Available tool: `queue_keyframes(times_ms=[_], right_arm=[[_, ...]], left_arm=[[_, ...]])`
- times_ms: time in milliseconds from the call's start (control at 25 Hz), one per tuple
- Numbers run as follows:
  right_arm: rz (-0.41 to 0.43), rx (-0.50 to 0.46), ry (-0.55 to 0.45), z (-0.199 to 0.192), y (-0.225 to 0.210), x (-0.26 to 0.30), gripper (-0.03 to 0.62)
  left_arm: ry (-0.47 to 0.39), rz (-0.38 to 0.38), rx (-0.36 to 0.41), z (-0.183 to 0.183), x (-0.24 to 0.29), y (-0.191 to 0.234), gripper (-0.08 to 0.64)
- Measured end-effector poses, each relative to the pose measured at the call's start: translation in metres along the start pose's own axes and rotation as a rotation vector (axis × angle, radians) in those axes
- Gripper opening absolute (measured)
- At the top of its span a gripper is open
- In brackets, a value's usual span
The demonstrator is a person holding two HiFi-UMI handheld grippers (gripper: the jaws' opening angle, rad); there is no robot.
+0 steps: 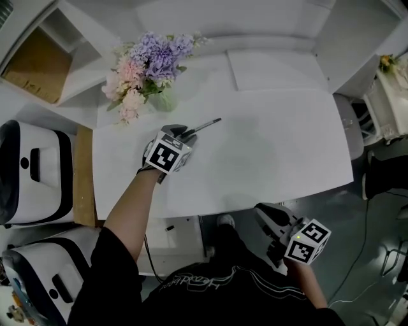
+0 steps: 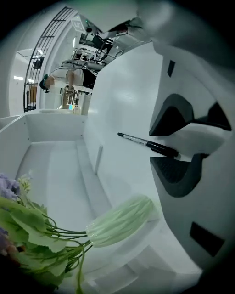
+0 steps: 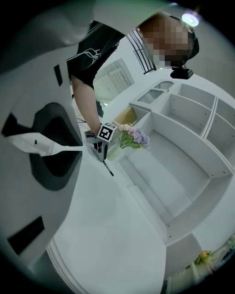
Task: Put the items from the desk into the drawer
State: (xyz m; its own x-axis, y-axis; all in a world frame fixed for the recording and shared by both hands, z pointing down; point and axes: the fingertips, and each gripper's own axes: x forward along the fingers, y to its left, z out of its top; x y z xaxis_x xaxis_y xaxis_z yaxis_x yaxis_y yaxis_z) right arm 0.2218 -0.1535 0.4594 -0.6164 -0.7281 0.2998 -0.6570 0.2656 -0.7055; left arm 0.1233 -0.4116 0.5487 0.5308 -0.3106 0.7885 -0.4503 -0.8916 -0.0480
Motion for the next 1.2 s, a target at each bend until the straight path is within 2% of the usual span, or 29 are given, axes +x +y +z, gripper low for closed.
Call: queue_keyframes(times_ms=[160,280,640,880,1200], right_arm=[[0.012,0.04,-0.011,-0.001,0.001,-0.004,0.06],[0.015,0.034,-0.009,-0.004,0.003,-0.004,0.06],[0.009,-0.008,-0.008,-0.012,0.023,-0.014,0.06],[0.024,-0.046,-0.042,-0.014,0.054,-0.019,0.06],[0.084,-0.126,-0.075,-0.032,0.129,-0.013,0.06]], left_arm=[[0.022,-0.05,-0.052,-0.001,0.002,-0.002,0.135],[0.031,-0.075,-0.071,-0.001,0.004,-0.008,0.095],[0.003,-0.014,-0.058,0.0,-0.013,-0.014,0.075],[-0.096,-0.025,-0.044,0.01,-0.073,-0.041,0.074],[-0.302,-0.033,0.021,0.009,-0.207,-0.09,0.074]])
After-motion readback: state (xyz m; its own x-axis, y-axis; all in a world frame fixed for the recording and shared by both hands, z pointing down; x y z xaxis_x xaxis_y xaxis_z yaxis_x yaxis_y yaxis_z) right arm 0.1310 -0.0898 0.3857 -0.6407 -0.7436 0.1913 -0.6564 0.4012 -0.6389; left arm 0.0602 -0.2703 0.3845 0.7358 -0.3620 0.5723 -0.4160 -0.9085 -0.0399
